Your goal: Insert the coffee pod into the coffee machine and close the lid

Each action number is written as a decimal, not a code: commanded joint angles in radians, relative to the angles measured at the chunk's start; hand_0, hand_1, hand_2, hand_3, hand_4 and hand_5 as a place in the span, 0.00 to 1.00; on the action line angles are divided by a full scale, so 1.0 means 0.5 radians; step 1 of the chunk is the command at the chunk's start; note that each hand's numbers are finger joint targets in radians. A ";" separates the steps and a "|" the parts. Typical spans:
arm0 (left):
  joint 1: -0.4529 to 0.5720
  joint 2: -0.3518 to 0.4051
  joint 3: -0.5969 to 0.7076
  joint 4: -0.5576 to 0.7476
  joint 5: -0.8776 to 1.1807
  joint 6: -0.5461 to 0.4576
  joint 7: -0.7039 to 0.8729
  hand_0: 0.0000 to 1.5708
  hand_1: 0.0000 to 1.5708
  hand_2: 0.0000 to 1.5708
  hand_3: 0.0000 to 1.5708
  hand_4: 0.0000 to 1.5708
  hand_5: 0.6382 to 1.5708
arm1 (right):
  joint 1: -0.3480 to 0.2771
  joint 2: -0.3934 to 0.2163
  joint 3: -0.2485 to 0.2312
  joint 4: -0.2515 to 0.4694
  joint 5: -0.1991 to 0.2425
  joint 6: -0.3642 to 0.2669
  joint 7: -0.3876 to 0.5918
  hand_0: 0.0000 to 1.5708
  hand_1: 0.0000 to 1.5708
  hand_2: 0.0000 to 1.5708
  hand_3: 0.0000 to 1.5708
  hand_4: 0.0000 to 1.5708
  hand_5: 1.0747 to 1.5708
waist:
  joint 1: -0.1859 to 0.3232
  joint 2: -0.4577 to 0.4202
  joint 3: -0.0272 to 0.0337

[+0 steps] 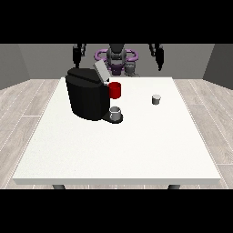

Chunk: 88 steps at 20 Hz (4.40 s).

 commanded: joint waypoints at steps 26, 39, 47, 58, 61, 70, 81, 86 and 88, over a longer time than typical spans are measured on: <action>-0.616 0.684 0.545 0.944 0.030 -0.502 -0.360 0.00 0.00 0.00 0.00 0.00 1.00 | -0.164 0.108 -0.018 -0.015 -0.017 -0.155 -0.121 0.00 0.00 0.00 0.00 0.15 1.00 | -0.345 0.305 -0.004; -0.949 0.661 0.418 1.463 -0.272 -0.373 -0.376 0.00 0.00 0.00 0.00 0.00 1.00 | -0.336 0.093 -0.064 0.214 -0.030 -0.206 -0.130 0.00 0.00 0.00 0.00 0.25 1.00 | -0.339 0.436 -0.003; -1.037 0.650 0.288 1.611 -0.523 -0.258 -0.374 0.07 0.07 0.32 0.00 0.00 1.00 | -0.361 0.114 -0.053 0.376 0.051 -0.282 -0.167 0.00 0.00 0.00 0.00 0.27 1.00 | -0.327 0.423 -0.003; -1.132 0.764 0.275 1.990 -0.750 -0.148 -0.557 0.38 0.38 0.46 0.30 0.00 1.00 | -0.358 0.139 0.035 0.222 0.057 -0.276 -0.004 0.00 0.00 0.00 0.00 0.29 1.00 | -0.422 0.455 -0.004; -1.164 0.774 0.239 1.999 -0.846 -0.014 -0.617 0.35 0.35 0.44 0.29 0.00 1.00 | -0.342 0.143 0.060 0.249 0.077 -0.264 -0.112 0.00 0.00 0.00 0.00 0.33 1.00 | -0.458 0.550 -0.004; -1.235 0.667 0.225 2.058 -0.981 0.237 -0.654 0.53 0.53 0.62 0.47 0.25 1.00 | -0.481 0.054 -0.098 0.302 -0.030 -0.231 0.006 0.00 0.00 0.00 0.00 0.31 1.00 | -0.384 0.451 -0.003; -1.278 0.757 0.182 2.205 -1.167 0.352 -0.814 0.75 0.75 0.82 0.75 0.26 1.00 | -0.442 0.089 -0.061 0.311 -0.049 -0.268 -0.073 0.00 0.00 0.00 0.00 0.27 1.00 | -0.400 0.534 -0.003; -1.435 0.809 0.185 2.113 -1.131 0.157 -0.903 0.93 0.93 0.93 0.90 0.39 1.00 | -0.422 0.125 -0.067 0.406 -0.050 -0.291 -0.109 0.00 0.00 0.00 0.00 0.28 1.00 | -0.395 0.483 -0.003; -1.530 0.718 0.160 2.078 -1.125 0.066 -0.736 0.92 0.92 0.92 0.88 0.40 1.00 | -0.406 0.144 -0.029 0.510 -0.030 -0.278 -0.127 0.00 0.00 0.00 0.00 0.32 1.00 | -0.393 0.405 -0.001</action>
